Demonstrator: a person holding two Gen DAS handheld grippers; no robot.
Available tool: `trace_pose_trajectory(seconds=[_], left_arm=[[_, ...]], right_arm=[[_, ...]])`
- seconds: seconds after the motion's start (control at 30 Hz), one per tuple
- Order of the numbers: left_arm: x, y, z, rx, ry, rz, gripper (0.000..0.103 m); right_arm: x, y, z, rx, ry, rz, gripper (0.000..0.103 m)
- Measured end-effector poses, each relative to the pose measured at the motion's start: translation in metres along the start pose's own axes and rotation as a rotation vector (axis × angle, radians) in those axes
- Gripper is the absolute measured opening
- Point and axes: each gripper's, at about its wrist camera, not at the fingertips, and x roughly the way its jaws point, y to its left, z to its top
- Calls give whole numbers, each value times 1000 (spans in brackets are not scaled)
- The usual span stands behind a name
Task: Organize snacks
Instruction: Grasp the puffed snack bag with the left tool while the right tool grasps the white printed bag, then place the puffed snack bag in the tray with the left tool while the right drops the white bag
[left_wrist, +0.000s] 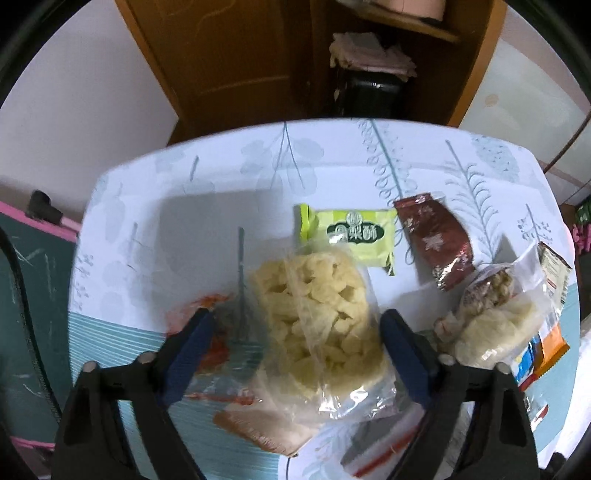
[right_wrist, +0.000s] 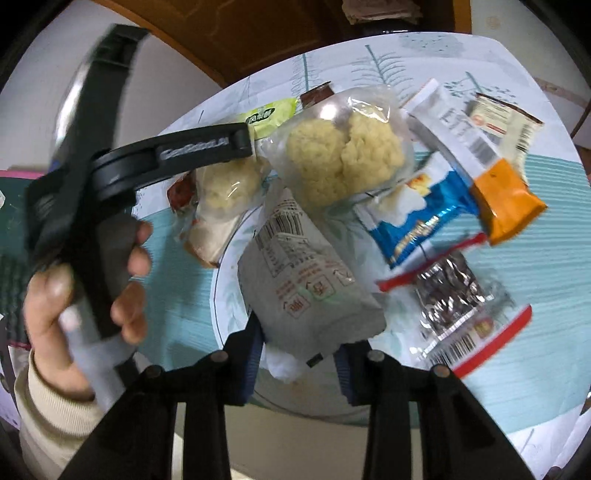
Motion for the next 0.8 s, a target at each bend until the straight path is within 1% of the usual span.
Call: trace_pose_trajectory(seconds=[0.07,0.1,0.13,0.2,0.23,0.3,0.4,0.5,0.63,0.73,0.8], left_arm=[[6,3,-1,-15,15,-43,75],[8,5,-1,-23,18,-67,65],[8,7,-1,-38,18,-82,64],[6,8,-3,-33,4,-75,58],[5,8,-4,-27,-2,-69,58],[-2,10,-9,-24,-11,-27,58],[-25,18,-18,-31,-39,-42,58],[-58,25,-26,-23,-80,-59,58],[-121,37,-49,-2,-160,-91,58],[-165,44,-77,23,-209,-117,58],[-191,47,-102,41,-239,-119,58]], right_arm=[[-8,-4,-6,3,-9,14,35],[-9,-5,-8,5,-14,18,35],[-11,-4,-9,2,-23,20,35],[-17,-8,-14,4,-33,29,35],[-19,-9,-15,7,-36,39,35],[-22,-5,-20,4,-47,45,35],[-42,-6,-31,3,-75,59,35],[-62,-5,-38,-4,-115,64,35],[-101,-1,-56,-9,-191,71,35],[-128,4,-71,-6,-241,113,35],[-141,9,-79,-11,-280,119,35]])
